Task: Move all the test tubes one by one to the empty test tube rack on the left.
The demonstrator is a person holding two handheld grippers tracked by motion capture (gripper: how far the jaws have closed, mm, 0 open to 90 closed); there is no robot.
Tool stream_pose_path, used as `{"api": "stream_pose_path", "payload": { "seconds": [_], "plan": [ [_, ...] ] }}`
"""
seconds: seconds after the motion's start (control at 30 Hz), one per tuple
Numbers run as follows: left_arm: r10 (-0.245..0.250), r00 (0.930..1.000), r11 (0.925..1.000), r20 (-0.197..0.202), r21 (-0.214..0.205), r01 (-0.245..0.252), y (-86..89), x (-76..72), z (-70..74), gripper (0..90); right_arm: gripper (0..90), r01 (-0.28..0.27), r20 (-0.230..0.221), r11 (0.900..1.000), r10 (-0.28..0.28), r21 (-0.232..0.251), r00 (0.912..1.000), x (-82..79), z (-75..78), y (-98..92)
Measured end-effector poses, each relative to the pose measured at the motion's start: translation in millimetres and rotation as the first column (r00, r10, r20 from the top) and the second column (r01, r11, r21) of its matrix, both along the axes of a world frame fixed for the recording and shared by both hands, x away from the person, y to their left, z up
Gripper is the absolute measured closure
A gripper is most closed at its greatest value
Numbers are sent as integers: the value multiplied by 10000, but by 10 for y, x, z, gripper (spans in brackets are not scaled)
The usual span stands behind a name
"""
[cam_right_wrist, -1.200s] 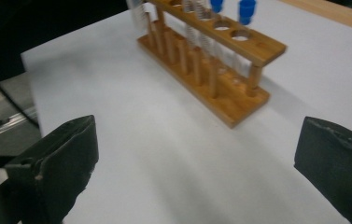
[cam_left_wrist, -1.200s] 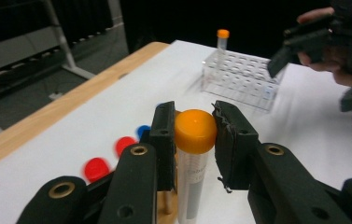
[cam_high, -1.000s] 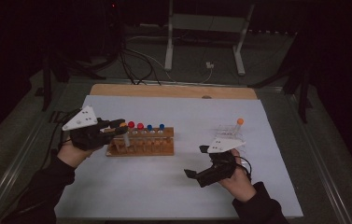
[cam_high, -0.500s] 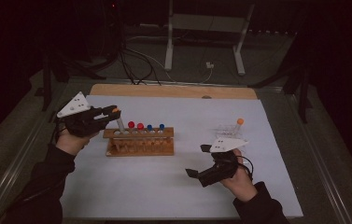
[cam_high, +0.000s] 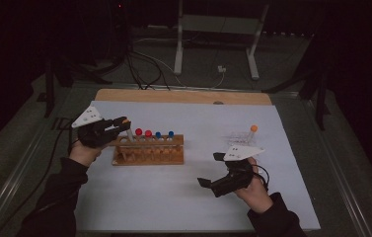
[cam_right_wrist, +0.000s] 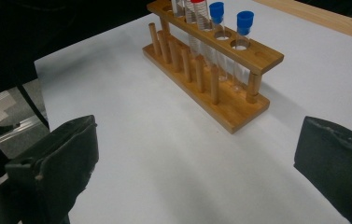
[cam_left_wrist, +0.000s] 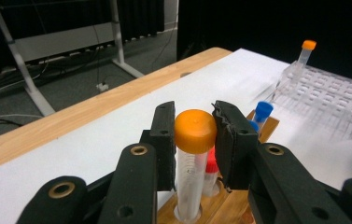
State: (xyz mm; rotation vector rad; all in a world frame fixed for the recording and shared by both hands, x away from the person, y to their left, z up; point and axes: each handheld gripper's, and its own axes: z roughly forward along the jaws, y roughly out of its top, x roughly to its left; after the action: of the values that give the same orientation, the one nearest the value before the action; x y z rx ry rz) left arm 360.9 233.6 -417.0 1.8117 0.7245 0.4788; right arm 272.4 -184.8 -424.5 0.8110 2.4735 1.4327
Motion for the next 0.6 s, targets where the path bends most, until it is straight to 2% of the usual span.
{"api": "stream_pose_path", "payload": {
  "seconds": [0.33, 0.6],
  "plan": [
    [-34, 9992, 9993, -396, 367, 48, -61, 23, -251, 718, 0, -40, -23, 10000, 40, 39, 10000, 2, -5, -2],
    [-17, 9983, 9980, -578, 637, 54, -80, 23, -354, 717, 0, -88, -67, 9999, 88, 62, 9999, 3, -3, -6]
  ]
}}
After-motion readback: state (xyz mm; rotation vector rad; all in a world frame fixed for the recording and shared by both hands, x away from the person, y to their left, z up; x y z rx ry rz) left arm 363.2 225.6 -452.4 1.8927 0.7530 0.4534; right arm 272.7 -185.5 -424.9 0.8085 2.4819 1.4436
